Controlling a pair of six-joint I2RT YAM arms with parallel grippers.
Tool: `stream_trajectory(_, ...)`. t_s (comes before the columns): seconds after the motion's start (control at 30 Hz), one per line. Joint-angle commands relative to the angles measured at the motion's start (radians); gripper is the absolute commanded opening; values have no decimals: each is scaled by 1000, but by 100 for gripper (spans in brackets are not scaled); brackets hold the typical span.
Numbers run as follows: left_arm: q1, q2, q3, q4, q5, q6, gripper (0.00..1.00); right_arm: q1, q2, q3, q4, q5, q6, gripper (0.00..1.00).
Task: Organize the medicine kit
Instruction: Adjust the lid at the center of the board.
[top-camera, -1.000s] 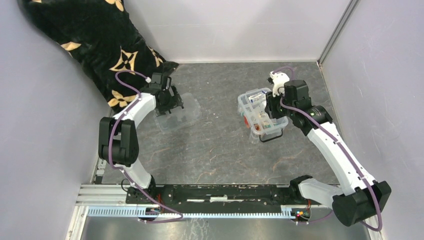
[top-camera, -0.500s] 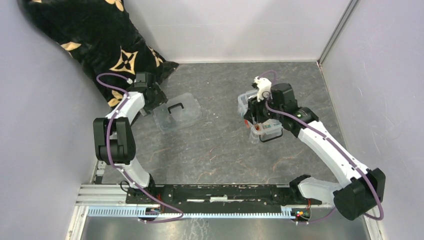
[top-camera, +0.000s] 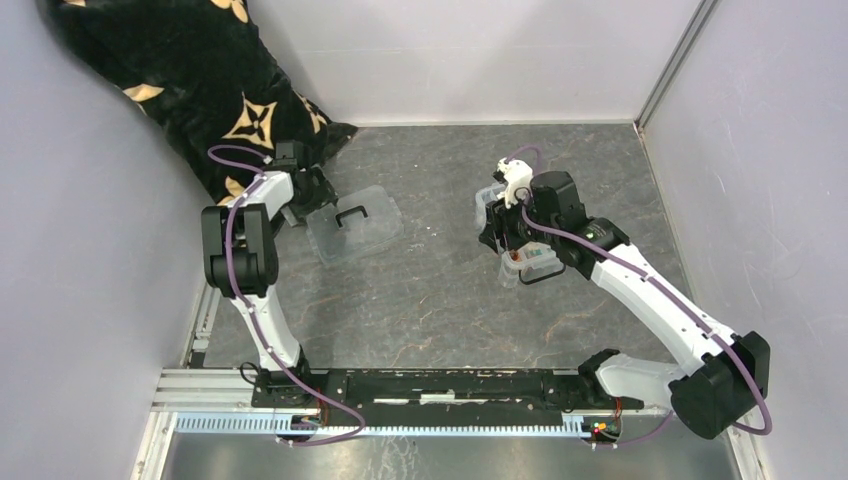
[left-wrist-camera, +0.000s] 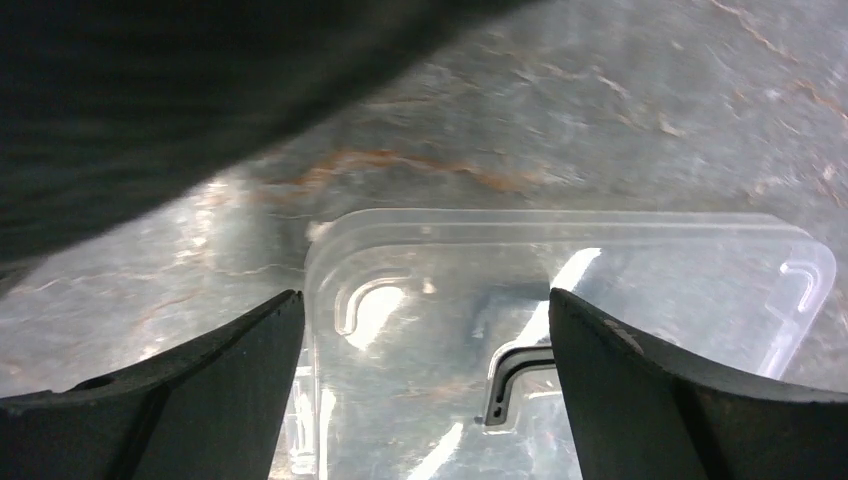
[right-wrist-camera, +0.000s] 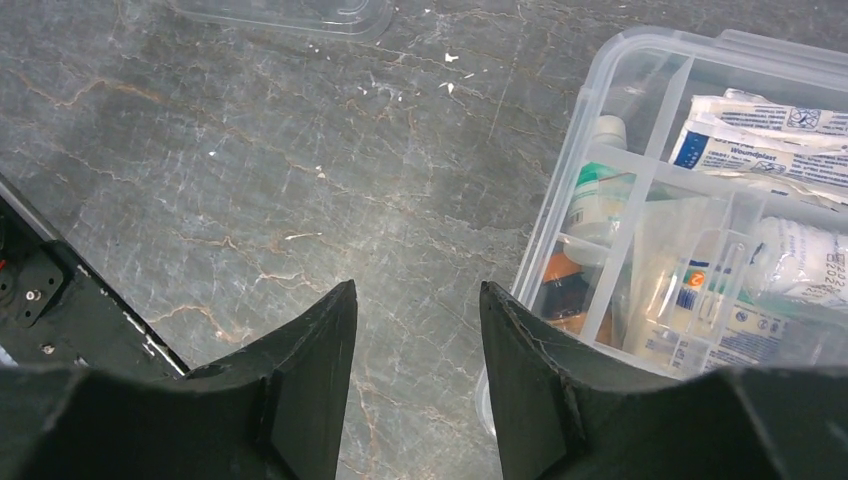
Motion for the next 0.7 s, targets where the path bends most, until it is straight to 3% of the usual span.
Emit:
stream_trajectory(0.0, -35, 24, 16, 93, 199, 100, 96, 3, -25, -15, 23, 29, -13, 55)
stream_trajectory(0.17, -147, 59, 46, 110, 304, 180, 94, 1, -19, -28, 33, 0, -10, 55)
stream_trajectory(0.33, -263, 104, 104, 73, 307, 241, 92, 1, -23, -33, 46, -11, -4, 55)
stream_trajectory(0.47, -273, 62, 95, 79, 255, 202, 92, 3, -2, -23, 49, -36, -5, 55)
stream_trajectory(0.67, -255, -142, 9, 71, 67, 91, 94, 9, 100, 24, 54, -66, -32, 56)
